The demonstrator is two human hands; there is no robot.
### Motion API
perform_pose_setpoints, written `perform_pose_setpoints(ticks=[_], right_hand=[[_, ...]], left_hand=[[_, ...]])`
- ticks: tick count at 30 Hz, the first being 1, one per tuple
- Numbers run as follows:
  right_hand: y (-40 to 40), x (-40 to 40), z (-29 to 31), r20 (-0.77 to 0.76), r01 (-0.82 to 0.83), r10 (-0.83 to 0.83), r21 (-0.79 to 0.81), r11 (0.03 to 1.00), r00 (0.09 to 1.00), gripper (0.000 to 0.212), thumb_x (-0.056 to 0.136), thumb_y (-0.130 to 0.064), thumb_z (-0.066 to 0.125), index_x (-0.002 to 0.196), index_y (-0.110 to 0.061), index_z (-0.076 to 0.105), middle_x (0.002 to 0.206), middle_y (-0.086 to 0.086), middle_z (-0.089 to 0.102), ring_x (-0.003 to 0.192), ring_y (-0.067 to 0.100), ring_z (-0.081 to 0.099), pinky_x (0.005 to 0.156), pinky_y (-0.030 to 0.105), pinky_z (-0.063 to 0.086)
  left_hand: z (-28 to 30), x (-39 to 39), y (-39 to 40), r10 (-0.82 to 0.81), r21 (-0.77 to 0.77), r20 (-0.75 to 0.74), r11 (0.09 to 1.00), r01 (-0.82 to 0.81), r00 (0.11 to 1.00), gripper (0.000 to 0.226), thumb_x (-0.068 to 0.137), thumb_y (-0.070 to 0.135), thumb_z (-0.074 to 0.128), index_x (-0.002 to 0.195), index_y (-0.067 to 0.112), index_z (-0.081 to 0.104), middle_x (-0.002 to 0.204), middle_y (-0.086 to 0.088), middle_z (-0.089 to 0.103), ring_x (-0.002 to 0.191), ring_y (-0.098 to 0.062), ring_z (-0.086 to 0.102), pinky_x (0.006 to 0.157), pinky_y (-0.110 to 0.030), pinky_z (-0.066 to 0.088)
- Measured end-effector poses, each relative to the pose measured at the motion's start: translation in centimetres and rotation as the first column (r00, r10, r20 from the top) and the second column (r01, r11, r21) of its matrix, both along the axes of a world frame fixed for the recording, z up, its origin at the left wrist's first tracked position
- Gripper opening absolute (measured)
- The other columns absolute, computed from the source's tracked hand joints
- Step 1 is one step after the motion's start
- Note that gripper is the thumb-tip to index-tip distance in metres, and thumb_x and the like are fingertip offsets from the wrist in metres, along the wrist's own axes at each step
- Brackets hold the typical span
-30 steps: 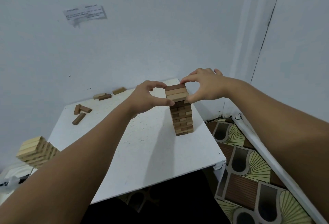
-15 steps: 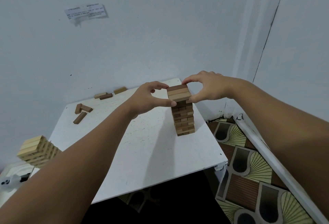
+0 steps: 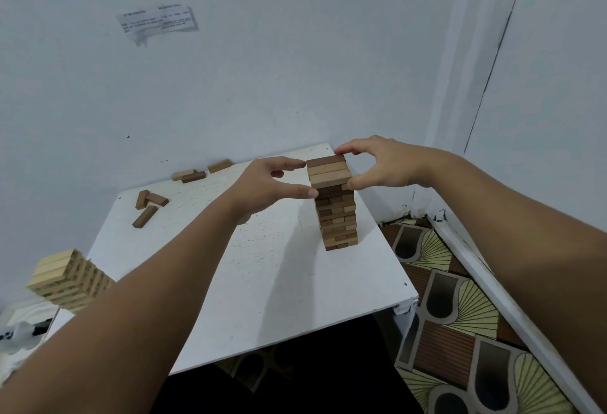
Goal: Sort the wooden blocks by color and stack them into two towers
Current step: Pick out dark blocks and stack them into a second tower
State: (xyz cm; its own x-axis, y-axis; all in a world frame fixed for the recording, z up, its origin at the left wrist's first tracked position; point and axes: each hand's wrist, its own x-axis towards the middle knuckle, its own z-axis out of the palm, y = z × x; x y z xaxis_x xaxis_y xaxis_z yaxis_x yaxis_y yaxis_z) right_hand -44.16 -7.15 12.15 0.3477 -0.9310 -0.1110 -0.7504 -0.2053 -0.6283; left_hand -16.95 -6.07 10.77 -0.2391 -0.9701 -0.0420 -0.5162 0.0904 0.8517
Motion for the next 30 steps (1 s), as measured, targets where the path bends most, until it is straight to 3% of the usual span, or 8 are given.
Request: perform_pose_setpoints(ticks=[2, 5, 7, 11, 17, 24, 30], right_hand=[[0.0, -0.1, 0.0, -0.001, -0.001, 0.001, -0.005, 1.0, 1.0, 0.072, 0.084, -0.046, 0.077, 0.146, -0.055, 0.042, 0.148, -0.008, 0.04, 0.137, 0.018, 0.036, 0.103, 0.037, 0.035], [-0.1, -0.1, -0.2, 0.018, -0.005, 0.005, 0.0, 1.0, 1.0, 0.073, 0.084, -0.046, 0.078, 0.145, -0.057, 0.041, 0.148, -0.007, 0.04, 0.138, 0.019, 0.036, 0.105, 0.039, 0.036], [-0.2, 0.0, -0.4, 0.029, -0.01, 0.01, 0.007, 1.0, 1.0, 0.072, 0.084, -0.045, 0.078, 0.145, -0.057, 0.041, 0.148, -0.007, 0.04, 0.137, 0.019, 0.036, 0.105, 0.039, 0.036], [-0.3, 0.3, -0.5, 0.029, -0.013, 0.013, 0.001, 1.0, 1.0, 0.072, 0.084, -0.044, 0.078, 0.145, -0.055, 0.043, 0.146, -0.007, 0.041, 0.136, 0.018, 0.038, 0.106, 0.039, 0.036], [-0.5, 0.2, -0.5, 0.003, -0.009, 0.009, -0.004, 1.0, 1.0, 0.072, 0.083, -0.046, 0.078, 0.144, -0.057, 0.043, 0.145, -0.007, 0.041, 0.135, 0.019, 0.039, 0.101, 0.036, 0.036], [-0.4, 0.3, -0.3, -0.015, -0.01, 0.01, -0.003, 1.0, 1.0, 0.073, 0.083, -0.045, 0.078, 0.145, -0.055, 0.042, 0.145, -0.007, 0.041, 0.134, 0.019, 0.04, 0.104, 0.037, 0.037], [-0.3, 0.3, -0.2, -0.034, -0.006, 0.006, -0.008, 1.0, 0.999, 0.077, 0.08, -0.048, 0.078, 0.146, -0.056, 0.04, 0.146, -0.008, 0.041, 0.136, 0.018, 0.039, 0.108, 0.041, 0.038]], left_hand=[[-0.3, 0.4, 0.1, 0.027, -0.019, -0.03, 0.999, -0.028, 0.999, 0.074, 0.054, 0.051, 0.097, 0.122, 0.036, 0.072, 0.127, 0.017, 0.063, 0.127, -0.009, 0.052, 0.103, -0.039, 0.048], [-1.2, 1.1, 0.3, 0.068, -0.049, -0.129, 0.996, -0.075, 0.989, 0.055, 0.053, 0.048, 0.098, 0.1, 0.029, 0.076, 0.116, 0.014, 0.069, 0.123, -0.011, 0.055, 0.096, -0.036, 0.048], [-1.6, 1.2, 0.6, 0.079, -0.046, -0.159, 0.995, -0.088, 0.984, 0.043, 0.057, 0.044, 0.098, 0.09, 0.025, 0.078, 0.109, 0.015, 0.071, 0.122, -0.012, 0.055, 0.098, -0.038, 0.047], [-1.4, 0.9, 0.9, 0.069, -0.016, -0.18, 0.997, -0.073, 0.981, 0.031, 0.065, 0.035, 0.097, 0.091, 0.024, 0.082, 0.109, 0.015, 0.074, 0.123, -0.009, 0.055, 0.104, -0.04, 0.046], [-1.1, 0.5, 0.8, 0.055, -0.03, -0.179, 0.998, -0.062, 0.982, 0.033, 0.063, 0.035, 0.097, 0.092, 0.03, 0.083, 0.112, 0.017, 0.074, 0.127, -0.013, 0.053, 0.109, -0.043, 0.045], [-0.9, 0.2, 1.0, 0.061, -0.017, -0.173, 0.998, -0.065, 0.983, 0.032, 0.063, 0.034, 0.097, 0.091, 0.027, 0.083, 0.109, 0.017, 0.074, 0.125, -0.013, 0.053, 0.104, -0.041, 0.045], [-1.0, 0.5, 0.9, 0.11, -0.013, -0.147, 0.994, -0.113, 0.983, 0.052, 0.056, 0.042, 0.098, 0.102, 0.028, 0.077, 0.119, 0.011, 0.067, 0.124, -0.012, 0.052, 0.097, -0.038, 0.047]])
